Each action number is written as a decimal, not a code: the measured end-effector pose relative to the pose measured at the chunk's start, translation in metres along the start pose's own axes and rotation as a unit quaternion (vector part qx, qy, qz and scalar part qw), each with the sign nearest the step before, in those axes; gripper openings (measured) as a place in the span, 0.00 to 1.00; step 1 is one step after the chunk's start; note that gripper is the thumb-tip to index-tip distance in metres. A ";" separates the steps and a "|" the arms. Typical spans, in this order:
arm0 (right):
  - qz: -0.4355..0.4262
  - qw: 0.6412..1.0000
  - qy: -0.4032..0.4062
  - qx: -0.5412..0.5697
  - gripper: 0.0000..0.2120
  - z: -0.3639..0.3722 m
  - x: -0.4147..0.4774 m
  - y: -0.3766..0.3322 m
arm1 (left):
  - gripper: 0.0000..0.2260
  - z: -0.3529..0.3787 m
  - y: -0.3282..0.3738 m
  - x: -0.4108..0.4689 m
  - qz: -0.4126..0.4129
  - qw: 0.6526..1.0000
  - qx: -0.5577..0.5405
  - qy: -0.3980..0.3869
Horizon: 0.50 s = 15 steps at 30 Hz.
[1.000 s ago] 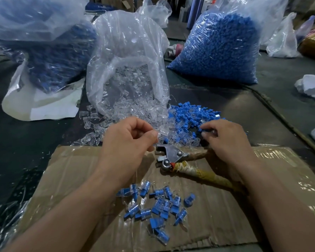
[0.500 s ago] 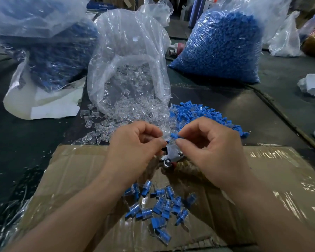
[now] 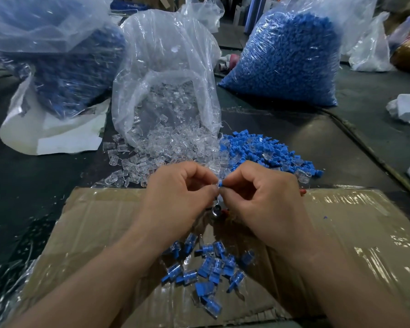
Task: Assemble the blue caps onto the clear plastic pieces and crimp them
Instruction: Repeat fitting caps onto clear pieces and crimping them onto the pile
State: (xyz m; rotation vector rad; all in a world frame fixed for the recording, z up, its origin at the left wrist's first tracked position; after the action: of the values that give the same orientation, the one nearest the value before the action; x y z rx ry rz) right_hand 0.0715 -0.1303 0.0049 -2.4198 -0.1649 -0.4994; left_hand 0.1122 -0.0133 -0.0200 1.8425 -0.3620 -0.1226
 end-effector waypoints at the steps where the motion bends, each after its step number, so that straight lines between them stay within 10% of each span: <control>1: -0.004 1.000 -0.003 -0.004 0.02 0.001 0.000 0.000 | 0.06 0.001 0.001 0.000 0.004 1.000 0.007 -0.005; 15: -0.002 0.980 -0.019 0.198 0.07 -0.001 0.002 0.004 | 0.06 0.005 -0.008 0.003 -0.075 0.978 -0.187 -0.046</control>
State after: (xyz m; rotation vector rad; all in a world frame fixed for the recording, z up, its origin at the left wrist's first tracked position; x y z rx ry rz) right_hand 0.0742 -0.1338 0.0043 -2.0400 -0.2595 -0.3806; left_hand 0.1148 -0.0167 -0.0288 1.4912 -0.2442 -0.3576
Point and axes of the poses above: each hand's wrist, its own x-axis towards the middle knuckle, its own z-axis out of the palm, y = z × x, the point moved 8 cm from there along x, towards the middle knuckle, and after that the axes turned 2 degrees about -x, right-handed, at the moved point
